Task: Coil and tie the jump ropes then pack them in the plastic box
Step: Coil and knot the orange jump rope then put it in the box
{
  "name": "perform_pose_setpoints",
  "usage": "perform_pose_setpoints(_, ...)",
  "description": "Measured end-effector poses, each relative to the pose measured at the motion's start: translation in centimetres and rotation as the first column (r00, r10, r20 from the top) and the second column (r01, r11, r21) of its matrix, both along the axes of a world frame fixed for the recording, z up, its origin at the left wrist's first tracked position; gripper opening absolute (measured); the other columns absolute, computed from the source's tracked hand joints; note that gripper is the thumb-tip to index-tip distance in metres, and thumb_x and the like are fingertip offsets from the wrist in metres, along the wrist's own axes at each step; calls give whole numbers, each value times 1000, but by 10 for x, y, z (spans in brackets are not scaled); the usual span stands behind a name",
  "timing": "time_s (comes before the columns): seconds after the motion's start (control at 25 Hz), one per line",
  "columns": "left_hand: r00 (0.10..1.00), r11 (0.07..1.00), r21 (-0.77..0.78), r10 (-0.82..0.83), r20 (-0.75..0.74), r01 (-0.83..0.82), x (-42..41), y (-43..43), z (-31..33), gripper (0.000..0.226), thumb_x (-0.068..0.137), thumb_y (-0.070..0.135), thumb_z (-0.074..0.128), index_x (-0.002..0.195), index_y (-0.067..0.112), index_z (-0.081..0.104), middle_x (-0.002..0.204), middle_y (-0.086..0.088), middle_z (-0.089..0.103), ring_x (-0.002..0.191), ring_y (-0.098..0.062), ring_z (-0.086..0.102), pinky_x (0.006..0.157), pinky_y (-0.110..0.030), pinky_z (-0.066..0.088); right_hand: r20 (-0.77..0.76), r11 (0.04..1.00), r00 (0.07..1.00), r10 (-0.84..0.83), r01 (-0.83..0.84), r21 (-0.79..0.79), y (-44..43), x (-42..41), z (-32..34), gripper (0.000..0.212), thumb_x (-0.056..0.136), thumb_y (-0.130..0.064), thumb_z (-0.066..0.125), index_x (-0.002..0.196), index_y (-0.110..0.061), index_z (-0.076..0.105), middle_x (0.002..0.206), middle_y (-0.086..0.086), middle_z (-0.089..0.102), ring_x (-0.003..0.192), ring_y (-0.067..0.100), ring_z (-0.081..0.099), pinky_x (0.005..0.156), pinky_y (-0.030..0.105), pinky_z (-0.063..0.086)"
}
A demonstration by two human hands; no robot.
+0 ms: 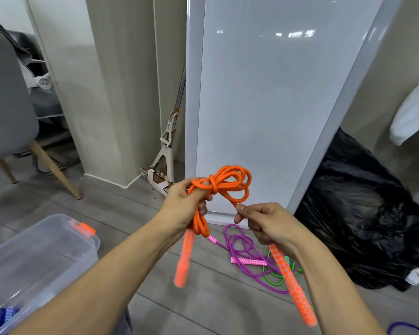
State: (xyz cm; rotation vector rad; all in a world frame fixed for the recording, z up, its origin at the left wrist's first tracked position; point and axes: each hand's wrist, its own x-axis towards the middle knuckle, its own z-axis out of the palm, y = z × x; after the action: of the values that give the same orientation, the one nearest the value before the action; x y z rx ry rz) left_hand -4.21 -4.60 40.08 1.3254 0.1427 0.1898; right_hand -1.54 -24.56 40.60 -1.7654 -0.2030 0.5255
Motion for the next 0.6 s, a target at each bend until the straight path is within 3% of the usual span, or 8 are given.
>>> perform_pose_setpoints(0.12,995,990,-95,99,-32,-102,4,3,2,15,99,5,53,89,1,63,67,-8,52,46,-11,38,43,-22,36,-3,1000,1000,-20,21,9,5,-3,1,36,98,-33,61,78,-5,72,56,4,27,40,14,21,41,20,19)
perform_pose_setpoints(0.24,997,973,-228,17,-77,-34,3,13,7,13,101,9,53,95,2,63,72,-6,57,49,-11,46,45,-23,44,-39,998,998,57,-58,-16,-3,-12,10,28,98,-28,62,89,-3,70,58,6,47,41,17,44,41,22,37)
perform_pose_setpoints(0.4,986,953,-297,-101,-132,58,3,16,7,16,101,3,49,110,-4,61,78,-9,63,59,-14,58,56,-28,57,-136,983,975,178,-183,-29,-26,-24,26,24,99,-21,58,107,-1,69,68,9,55,47,16,47,43,24,38)
perform_pose_setpoints(0.52,986,963,-262,-103,-134,65,4,5,5,15,100,-2,48,102,1,63,77,-7,66,68,-17,63,66,-35,59,170,961,952,255,-231,-150,-6,-36,38,25,97,-37,59,101,-19,76,85,2,70,74,16,65,72,27,51)
perform_pose_setpoints(0.6,987,979,-184,-110,-118,88,4,2,5,16,99,-1,50,104,2,65,74,-4,68,68,-15,63,63,-30,56,396,973,890,225,-186,-135,10,-41,42,26,93,-45,59,102,-26,76,98,6,74,93,21,67,86,32,51)
